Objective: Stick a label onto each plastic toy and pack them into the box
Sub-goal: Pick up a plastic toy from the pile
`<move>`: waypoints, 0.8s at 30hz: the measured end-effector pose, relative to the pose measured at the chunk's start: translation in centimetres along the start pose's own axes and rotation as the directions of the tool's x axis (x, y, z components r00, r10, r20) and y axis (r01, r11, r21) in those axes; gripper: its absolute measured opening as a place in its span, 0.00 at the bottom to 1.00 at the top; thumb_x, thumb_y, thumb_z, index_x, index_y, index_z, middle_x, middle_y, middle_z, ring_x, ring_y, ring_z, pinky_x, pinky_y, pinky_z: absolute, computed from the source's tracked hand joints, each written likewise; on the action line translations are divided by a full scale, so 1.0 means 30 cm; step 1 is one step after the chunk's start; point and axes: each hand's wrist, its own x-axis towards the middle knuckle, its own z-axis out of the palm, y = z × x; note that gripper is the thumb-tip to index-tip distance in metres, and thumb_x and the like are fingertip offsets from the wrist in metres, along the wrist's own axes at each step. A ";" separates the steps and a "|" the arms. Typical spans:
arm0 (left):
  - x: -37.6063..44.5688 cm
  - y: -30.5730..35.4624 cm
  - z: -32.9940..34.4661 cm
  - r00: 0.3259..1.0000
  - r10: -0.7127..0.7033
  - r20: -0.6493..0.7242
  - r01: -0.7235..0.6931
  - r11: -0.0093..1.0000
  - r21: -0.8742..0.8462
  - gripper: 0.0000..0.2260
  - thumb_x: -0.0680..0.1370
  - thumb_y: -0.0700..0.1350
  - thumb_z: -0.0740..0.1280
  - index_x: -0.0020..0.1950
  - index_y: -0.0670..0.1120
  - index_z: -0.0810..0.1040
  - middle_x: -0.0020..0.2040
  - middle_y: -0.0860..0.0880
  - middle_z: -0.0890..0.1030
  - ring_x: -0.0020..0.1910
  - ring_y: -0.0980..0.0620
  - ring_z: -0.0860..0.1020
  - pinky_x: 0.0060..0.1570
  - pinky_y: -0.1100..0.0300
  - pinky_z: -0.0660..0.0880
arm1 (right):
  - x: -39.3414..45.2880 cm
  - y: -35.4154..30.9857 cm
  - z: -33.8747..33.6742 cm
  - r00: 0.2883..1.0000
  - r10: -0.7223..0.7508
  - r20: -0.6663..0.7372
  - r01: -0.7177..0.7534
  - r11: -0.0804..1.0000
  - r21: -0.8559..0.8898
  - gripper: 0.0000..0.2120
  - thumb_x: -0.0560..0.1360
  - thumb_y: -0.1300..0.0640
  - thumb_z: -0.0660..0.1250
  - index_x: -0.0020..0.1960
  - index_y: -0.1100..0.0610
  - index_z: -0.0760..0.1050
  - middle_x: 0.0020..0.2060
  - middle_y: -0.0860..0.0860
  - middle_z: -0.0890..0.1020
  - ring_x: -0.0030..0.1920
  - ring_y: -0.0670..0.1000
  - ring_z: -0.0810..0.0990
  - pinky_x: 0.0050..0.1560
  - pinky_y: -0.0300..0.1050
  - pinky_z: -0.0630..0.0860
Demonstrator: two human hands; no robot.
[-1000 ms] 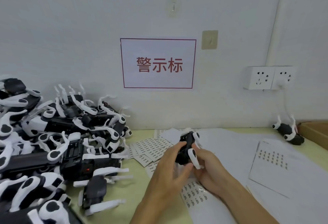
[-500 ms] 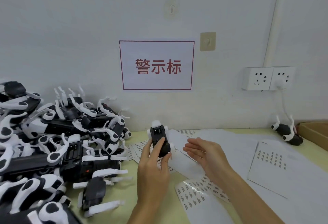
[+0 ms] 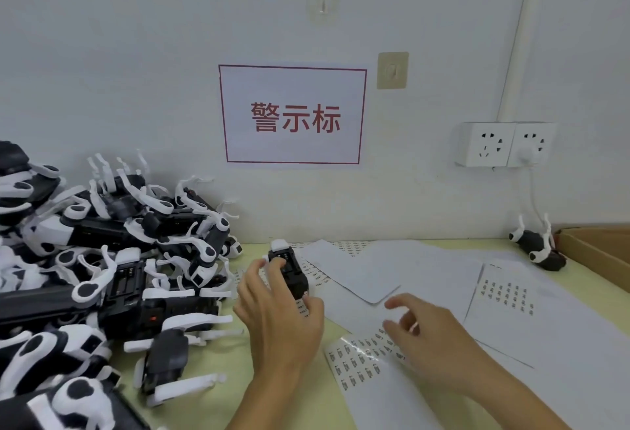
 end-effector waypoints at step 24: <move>-0.106 0.156 -0.052 0.698 -0.334 0.634 0.680 0.588 -0.438 0.26 0.68 0.50 0.81 0.61 0.50 0.74 0.52 0.49 0.82 0.48 0.52 0.83 0.49 0.55 0.80 | -0.072 -0.001 0.069 0.985 0.113 -0.133 0.000 0.762 0.648 0.32 0.67 0.60 0.80 0.62 0.38 0.69 0.49 0.52 0.79 0.42 0.51 0.85 0.41 0.45 0.82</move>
